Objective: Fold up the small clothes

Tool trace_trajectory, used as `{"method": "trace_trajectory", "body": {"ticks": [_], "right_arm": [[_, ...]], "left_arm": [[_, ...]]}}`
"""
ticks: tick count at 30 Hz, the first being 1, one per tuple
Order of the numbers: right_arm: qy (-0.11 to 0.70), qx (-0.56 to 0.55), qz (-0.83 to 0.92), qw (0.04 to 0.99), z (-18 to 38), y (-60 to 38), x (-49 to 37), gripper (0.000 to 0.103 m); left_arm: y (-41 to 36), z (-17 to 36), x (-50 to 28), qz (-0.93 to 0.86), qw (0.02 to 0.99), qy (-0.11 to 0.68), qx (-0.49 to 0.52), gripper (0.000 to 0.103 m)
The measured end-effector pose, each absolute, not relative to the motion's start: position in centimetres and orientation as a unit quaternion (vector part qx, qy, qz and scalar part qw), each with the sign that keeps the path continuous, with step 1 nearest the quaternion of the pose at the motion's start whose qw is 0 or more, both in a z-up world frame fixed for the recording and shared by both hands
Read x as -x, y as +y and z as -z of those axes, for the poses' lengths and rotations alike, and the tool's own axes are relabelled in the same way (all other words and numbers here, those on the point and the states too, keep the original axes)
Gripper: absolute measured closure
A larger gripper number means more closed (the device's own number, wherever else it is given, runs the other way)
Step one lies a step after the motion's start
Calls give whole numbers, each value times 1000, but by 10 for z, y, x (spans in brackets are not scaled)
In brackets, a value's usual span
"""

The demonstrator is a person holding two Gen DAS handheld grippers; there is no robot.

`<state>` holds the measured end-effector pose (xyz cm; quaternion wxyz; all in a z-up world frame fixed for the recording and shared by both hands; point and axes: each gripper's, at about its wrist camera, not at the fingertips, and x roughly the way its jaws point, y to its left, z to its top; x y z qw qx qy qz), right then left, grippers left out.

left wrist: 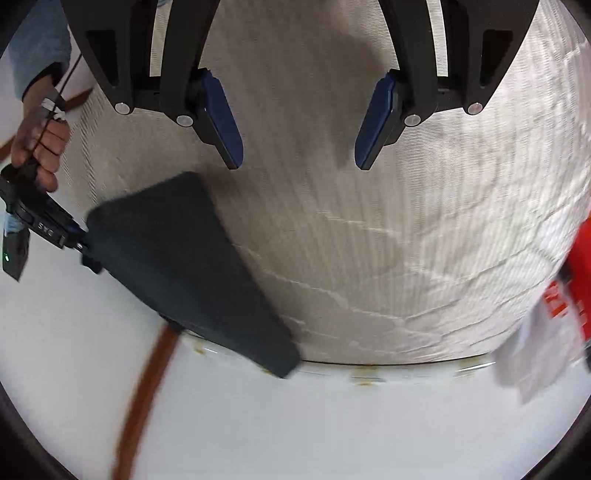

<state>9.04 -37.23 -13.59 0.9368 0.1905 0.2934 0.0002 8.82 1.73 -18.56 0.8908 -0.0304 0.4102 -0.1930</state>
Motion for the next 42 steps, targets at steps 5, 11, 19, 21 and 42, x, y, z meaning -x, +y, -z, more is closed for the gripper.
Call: {"method": "trace_trajectory", "body": {"ticks": [5,11,19,21,42], "right_arm": [[283,-192,-32,939,133,-372,-73,40],[301,-211,-55,928,142,-366,-95,38],[336,-210,-27,918,150,-343,-151,72],[324,-171,-24,930,143,-336,-155,86],[339,-163,59,925,170,-443,-120,78]], "left_arm": [[-13,187,-84,245,877,414,21,39],[-42,190,-93,261,868,421,11,38],[-79,199,-114,263,863,432,13,38],[-88,200,-117,251,867,430,0,38],[-139,200,-124,212,889,405,-31,43]]}}
